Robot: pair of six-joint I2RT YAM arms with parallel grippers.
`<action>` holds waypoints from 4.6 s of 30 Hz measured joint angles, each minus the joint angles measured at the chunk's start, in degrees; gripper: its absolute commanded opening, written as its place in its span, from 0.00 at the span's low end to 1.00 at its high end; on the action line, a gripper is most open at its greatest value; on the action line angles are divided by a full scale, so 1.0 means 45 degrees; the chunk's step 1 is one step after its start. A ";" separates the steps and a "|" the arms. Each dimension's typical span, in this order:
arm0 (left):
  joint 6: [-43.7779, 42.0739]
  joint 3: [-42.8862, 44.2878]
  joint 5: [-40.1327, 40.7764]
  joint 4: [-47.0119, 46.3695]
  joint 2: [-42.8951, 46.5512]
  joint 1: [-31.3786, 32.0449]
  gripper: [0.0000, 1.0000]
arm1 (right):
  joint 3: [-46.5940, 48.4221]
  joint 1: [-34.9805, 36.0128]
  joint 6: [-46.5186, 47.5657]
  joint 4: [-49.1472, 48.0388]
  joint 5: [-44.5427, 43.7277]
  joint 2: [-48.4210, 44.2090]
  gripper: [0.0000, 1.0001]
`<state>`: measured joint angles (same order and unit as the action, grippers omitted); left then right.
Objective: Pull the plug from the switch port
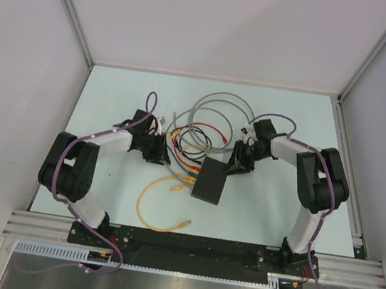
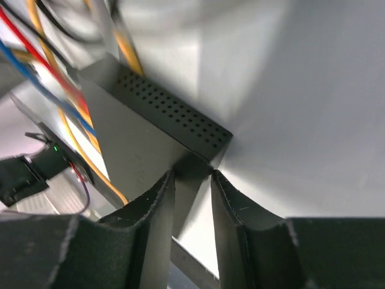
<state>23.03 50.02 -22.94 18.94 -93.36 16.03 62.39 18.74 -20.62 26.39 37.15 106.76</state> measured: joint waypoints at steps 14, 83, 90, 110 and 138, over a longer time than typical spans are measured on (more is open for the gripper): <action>-0.1865 -0.0141 -0.0432 0.2866 0.2375 0.1103 0.96 | 0.2807 -0.0899 0.0709 0.0073 -0.0423 0.1749 0.59; -0.4794 0.7004 -0.5688 0.1282 -0.6246 0.1282 0.55 | 0.3084 0.1506 0.5221 -0.0214 0.0053 0.1501 0.00; -0.4745 0.7130 -0.5887 0.1292 -0.6392 0.1282 0.52 | 0.3094 0.1545 0.5362 -0.0194 -0.0005 0.1491 0.00; -0.5061 0.7339 -0.6421 0.1574 -0.6863 0.1268 0.40 | 0.3118 0.1622 0.5406 -0.0146 -0.0199 0.1457 0.00; -0.6625 0.8762 -0.7577 0.3609 -0.7800 0.1263 0.00 | 0.3143 0.1831 0.5644 -0.0049 -0.0738 0.1321 0.00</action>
<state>-6.79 89.45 -57.04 35.18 -128.46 21.71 76.53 26.98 4.78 26.17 33.82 112.71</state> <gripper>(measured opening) 0.066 0.008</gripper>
